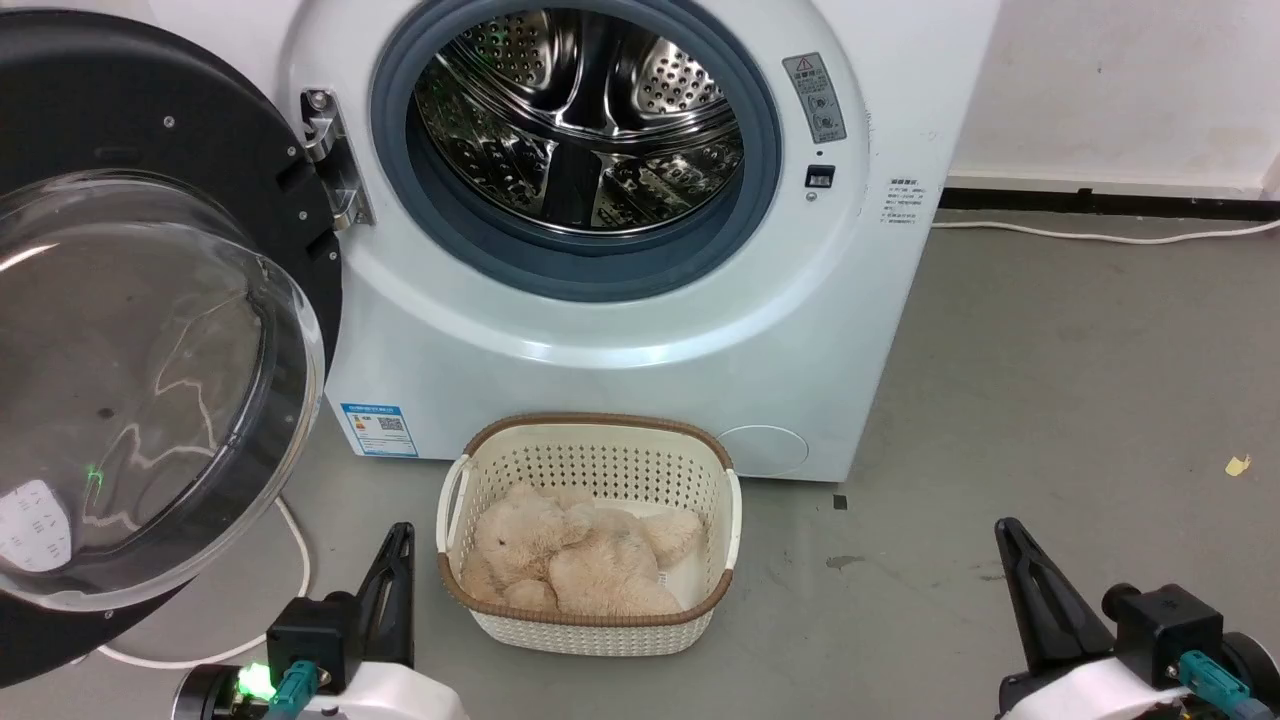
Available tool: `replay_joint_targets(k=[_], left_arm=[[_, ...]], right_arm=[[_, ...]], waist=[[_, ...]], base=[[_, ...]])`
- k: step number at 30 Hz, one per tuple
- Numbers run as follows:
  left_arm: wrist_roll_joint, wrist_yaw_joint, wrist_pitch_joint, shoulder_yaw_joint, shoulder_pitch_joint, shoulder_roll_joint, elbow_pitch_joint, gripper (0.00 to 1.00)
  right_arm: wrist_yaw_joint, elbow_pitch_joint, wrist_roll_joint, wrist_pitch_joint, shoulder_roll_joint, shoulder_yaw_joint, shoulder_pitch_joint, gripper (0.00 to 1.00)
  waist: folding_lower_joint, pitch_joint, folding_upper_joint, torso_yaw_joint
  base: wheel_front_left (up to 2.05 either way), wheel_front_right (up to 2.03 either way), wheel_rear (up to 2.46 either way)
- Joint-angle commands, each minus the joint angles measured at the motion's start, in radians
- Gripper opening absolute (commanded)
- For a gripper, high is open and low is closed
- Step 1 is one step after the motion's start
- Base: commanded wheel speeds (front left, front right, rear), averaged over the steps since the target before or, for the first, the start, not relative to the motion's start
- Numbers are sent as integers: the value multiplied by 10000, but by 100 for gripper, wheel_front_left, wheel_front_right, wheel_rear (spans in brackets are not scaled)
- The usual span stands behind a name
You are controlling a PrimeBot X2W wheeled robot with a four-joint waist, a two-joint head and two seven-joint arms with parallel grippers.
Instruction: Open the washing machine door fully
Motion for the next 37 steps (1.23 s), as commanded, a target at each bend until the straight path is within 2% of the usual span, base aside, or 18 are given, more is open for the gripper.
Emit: replay_joint_targets(k=[1, 37], left_arm=[[126, -64, 71, 79, -131, -39, -48, 0], [774, -459, 688, 741, -338, -488, -171, 0]], right_arm=[[-5, -62, -66, 40, 9, 25, -137, 0], [-7, -134, -345, 758, 13, 201, -455, 0]], waist=[[-1, 2, -1, -2], [-1, 61, -1, -75]], base=[[0, 0, 0], [0, 0, 0]])
